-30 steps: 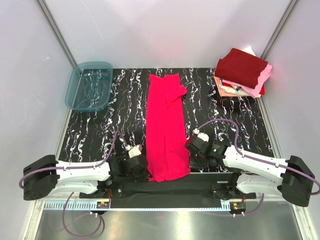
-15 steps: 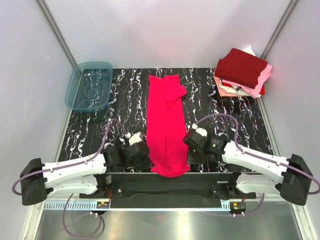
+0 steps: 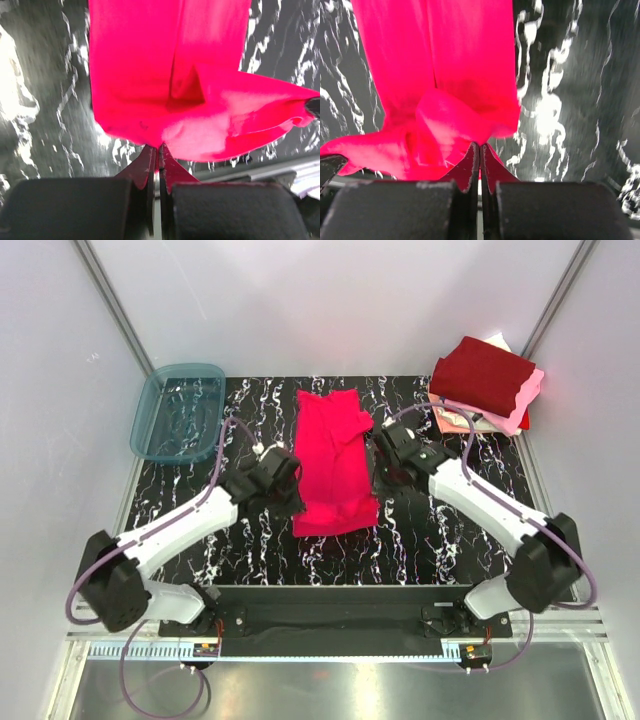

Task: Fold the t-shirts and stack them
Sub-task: Fold the tshirt

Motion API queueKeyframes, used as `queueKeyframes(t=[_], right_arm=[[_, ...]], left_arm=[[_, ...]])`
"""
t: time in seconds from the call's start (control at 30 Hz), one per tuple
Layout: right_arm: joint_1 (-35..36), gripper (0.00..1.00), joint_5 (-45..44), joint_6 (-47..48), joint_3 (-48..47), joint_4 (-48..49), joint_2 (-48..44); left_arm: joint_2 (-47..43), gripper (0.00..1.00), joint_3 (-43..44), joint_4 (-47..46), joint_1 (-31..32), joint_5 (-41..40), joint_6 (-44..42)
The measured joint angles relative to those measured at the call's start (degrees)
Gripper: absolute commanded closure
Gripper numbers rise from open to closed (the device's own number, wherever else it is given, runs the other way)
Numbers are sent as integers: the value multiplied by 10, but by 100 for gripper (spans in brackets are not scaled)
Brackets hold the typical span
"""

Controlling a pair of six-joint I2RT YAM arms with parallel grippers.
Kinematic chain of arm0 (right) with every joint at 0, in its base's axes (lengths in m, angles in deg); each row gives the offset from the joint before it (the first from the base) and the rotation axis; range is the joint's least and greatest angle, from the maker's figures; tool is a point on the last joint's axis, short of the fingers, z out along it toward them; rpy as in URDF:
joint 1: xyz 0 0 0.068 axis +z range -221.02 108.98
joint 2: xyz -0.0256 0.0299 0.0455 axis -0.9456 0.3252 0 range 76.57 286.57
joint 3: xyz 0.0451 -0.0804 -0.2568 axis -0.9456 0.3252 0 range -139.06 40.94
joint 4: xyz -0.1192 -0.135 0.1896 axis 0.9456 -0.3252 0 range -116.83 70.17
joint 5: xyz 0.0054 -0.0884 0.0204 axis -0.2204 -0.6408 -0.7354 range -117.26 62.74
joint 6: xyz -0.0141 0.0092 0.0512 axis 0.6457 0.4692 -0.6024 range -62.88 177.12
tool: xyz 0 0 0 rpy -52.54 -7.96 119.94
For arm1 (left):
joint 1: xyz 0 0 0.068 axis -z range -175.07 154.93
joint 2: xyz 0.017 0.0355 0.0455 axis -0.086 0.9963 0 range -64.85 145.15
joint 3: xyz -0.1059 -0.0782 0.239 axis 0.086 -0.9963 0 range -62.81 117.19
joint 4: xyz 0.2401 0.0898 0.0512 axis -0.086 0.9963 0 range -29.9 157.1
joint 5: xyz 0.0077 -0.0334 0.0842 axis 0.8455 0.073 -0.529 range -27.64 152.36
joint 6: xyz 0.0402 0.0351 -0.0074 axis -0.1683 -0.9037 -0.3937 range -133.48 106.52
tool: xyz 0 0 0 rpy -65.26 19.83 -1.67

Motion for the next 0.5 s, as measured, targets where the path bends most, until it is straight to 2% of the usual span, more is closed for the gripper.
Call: queueKeyframes(t=[0.23,0.5], right_arm=[[-51,100,18,56,-84,-3,92],[-77,100,41,91,-142,-5,171]], left_arm=[[100,100,89,25,-67,19,-72],[182,100,175,44,-109,29,-130]])
